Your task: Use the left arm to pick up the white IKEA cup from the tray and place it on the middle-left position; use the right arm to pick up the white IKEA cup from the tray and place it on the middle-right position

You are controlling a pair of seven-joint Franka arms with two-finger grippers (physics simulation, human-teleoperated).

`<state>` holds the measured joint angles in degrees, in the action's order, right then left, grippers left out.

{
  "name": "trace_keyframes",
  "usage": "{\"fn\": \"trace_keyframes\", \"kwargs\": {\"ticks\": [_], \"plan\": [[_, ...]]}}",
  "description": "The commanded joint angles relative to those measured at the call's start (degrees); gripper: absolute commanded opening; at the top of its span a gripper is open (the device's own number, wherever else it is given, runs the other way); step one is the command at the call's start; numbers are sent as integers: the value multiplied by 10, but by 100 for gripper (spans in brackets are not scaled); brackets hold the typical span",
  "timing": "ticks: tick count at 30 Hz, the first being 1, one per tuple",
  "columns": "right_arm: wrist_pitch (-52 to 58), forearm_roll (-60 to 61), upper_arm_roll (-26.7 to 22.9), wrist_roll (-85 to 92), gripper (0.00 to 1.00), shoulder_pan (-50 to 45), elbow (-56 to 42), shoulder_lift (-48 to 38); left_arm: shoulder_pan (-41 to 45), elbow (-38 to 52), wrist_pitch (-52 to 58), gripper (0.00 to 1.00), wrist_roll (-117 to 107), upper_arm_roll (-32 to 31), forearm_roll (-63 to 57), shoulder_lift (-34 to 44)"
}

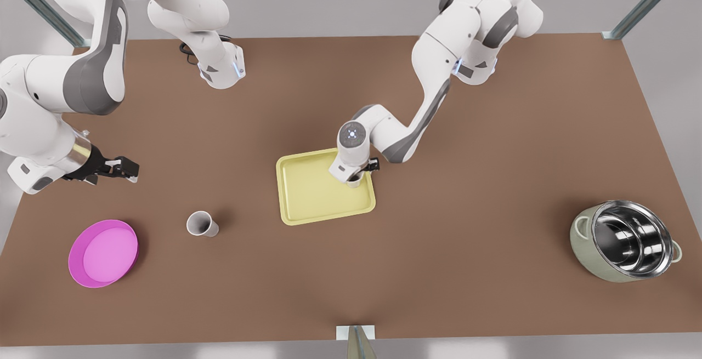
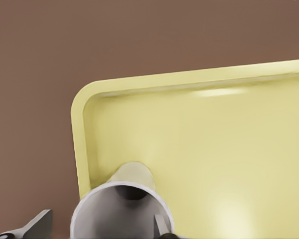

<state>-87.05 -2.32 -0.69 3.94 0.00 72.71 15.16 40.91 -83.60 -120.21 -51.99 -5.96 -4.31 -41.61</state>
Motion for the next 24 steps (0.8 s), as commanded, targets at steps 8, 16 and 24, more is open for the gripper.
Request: {"fn": "trace_keyframes", "kwargs": {"ticks": [8, 16, 24], "plan": [[-1, -1, 0, -4, 100, 0, 0, 0, 0, 3, -24, 67, -68, 2, -5, -10], [-1, -1, -1, -4, 100, 4, 0, 0, -7, 8, -28, 24, -68, 5, -4, -15], [-3, -1, 1, -4, 100, 4, 0, 0, -72, 66, 85, 13, -61, 2, 9, 31]]}}
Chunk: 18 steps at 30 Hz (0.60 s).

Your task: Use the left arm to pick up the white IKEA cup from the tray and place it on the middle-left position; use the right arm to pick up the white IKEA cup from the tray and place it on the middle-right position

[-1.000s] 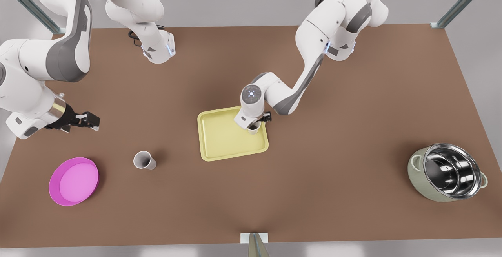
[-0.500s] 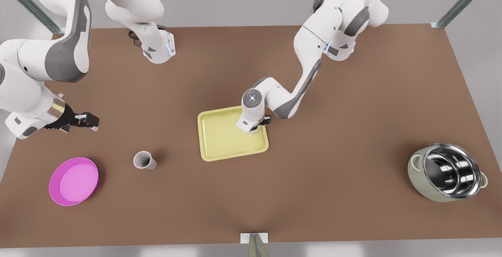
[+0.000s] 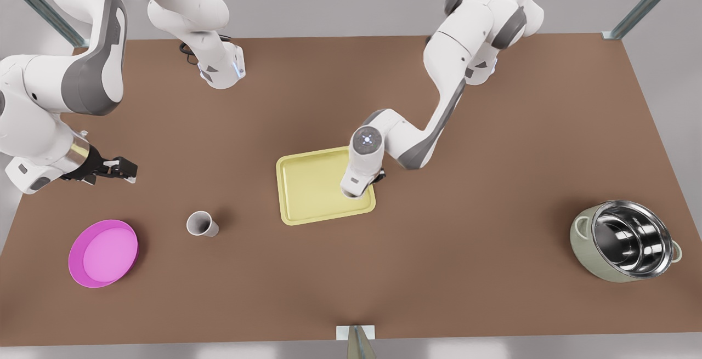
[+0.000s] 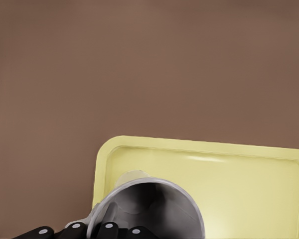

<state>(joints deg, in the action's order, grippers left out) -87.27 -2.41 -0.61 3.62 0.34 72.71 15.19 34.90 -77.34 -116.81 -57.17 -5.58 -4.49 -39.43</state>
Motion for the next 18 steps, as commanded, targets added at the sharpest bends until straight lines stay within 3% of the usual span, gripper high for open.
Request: {"fn": "trace_keyframes", "kwargs": {"ticks": [1, 3, 6, 8, 14, 18], "plan": [[-1, 0, 0, -1, 100, 0, 0, -1, -49, 4, 59, 13, 38, 2, 10, 15], [-1, 0, 0, -1, 100, 0, 0, -1, -153, 3, 60, 13, 227, 2, 4, 15], [-1, 0, -1, -1, 100, 1, 0, -1, -229, 3, 46, 13, 393, 5, 3, 8], [-3, 0, -1, -1, 100, 1, 0, -1, -265, -2, -24, 13, 468, 6, 5, -10], [-4, 0, -2, -1, 100, 1, -2, -1, -278, 1, -164, 13, 515, 30, 3, -82], [-4, 0, -2, -2, 100, 1, -5, -1, -278, 3, -183, 14, 515, 33, 3, -87]]}}
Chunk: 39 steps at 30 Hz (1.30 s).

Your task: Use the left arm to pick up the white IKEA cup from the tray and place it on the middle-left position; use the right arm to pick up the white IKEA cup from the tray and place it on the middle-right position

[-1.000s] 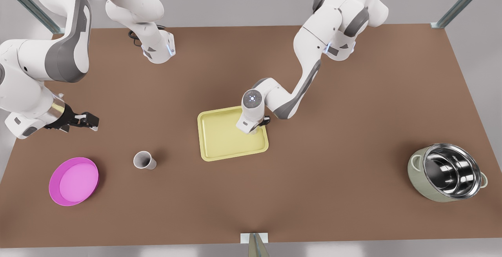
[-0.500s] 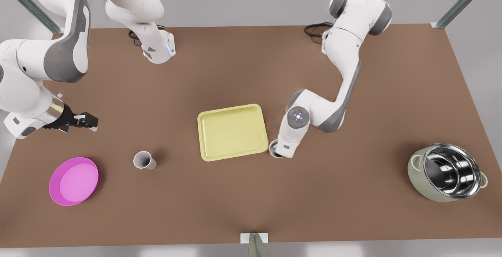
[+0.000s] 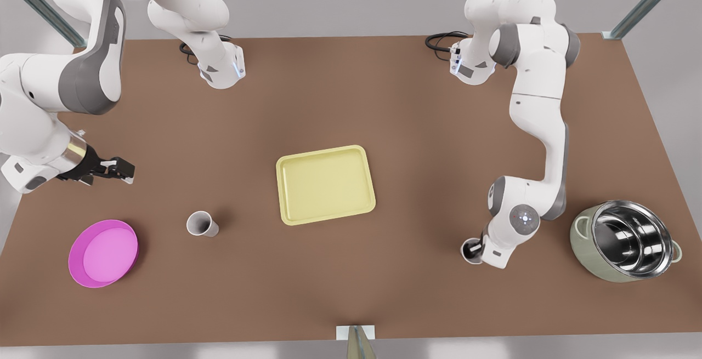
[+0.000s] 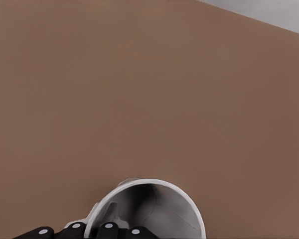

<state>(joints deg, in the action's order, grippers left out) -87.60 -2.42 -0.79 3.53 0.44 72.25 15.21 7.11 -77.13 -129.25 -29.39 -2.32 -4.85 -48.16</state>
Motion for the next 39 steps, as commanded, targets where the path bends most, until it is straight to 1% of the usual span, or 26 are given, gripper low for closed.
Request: {"fn": "trace_keyframes", "kwargs": {"ticks": [1, 2, 3, 17, 21, 31, 32, 34, 36, 37, 38, 39], "plan": [[0, 0, 0, -1, 100, 0, -1, 0, 0, 0, -61, 14, 238, 0, 6, -4], [0, 0, 0, -1, 100, 0, -1, 0, 0, 0, -61, 26, 239, 1, 6, -4], [0, 0, 0, -1, 100, 0, -1, 0, 0, 0, -62, 100, 253, 1, 6, -4], [0, 0, -1, -1, 100, 0, -1, 0, -3, -4, -25, 100, 279, 8, 0, 18], [0, 0, -1, 0, 100, 0, -1, 0, -3, -4, 15, 100, 285, 8, 1, 30], [0, 0, 0, 0, 100, 0, -1, 0, -3, -7, 73, 100, 285, 10, 7, 36], [0, 0, 0, 0, 100, 0, -1, 0, -13, -2, 108, 100, 285, 7, 12, 39], [0, 0, -1, 0, 100, 0, -1, 0, -20, 12, 205, 100, 286, 2, 33, 85], [0, 0, -1, 0, 100, 0, -2, 0, -20, 14, 330, 100, 285, 7, 55, 181], [0, 0, 0, 0, 100, 0, -1, 0, -22, 9, 383, 100, 288, 8, 53, 253], [0, 0, -1, 0, 100, 1, -1, 0, -23, -21, 398, 100, 288, 9, 53, 310], [0, 0, 0, 0, 100, 5, -1, -1, -24, -99, 370, 100, 295, 10, 52, 384]]}}
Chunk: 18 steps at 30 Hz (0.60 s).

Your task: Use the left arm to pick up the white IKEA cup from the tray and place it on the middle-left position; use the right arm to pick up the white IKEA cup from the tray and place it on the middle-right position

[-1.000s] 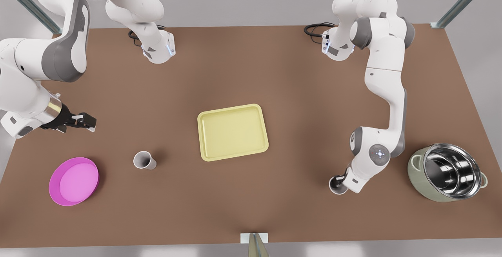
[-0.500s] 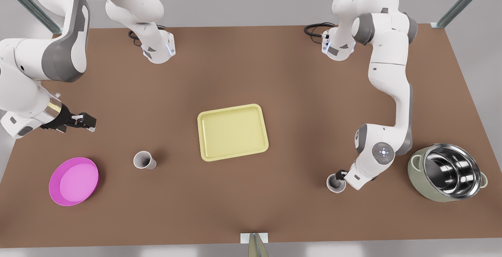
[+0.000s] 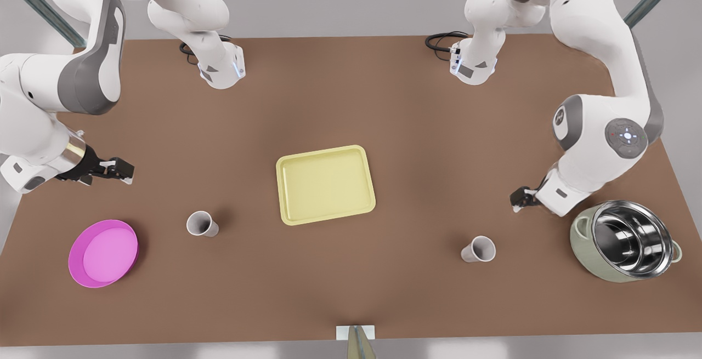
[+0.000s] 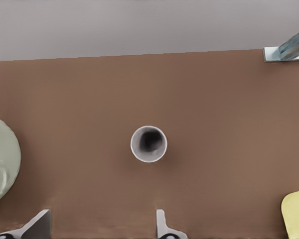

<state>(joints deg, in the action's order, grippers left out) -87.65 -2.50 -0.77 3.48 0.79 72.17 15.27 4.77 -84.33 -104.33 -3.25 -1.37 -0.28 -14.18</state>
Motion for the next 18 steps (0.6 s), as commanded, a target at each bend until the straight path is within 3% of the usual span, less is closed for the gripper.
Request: {"fn": "trace_keyframes", "kwargs": {"ticks": [1, 4, 18], "plan": [[0, 0, 1, 0, 100, 4, 0, -1, -2, -55, 105, 100, 26, 1, 7, 72], [0, 0, 1, 0, 100, 4, 0, -1, -12, -6, 106, 100, 27, 1, 20, 37], [-1, 0, 0, 0, 100, 4, 0, -1, -12, -7, 107, 100, 29, 1, 17, 36]]}}
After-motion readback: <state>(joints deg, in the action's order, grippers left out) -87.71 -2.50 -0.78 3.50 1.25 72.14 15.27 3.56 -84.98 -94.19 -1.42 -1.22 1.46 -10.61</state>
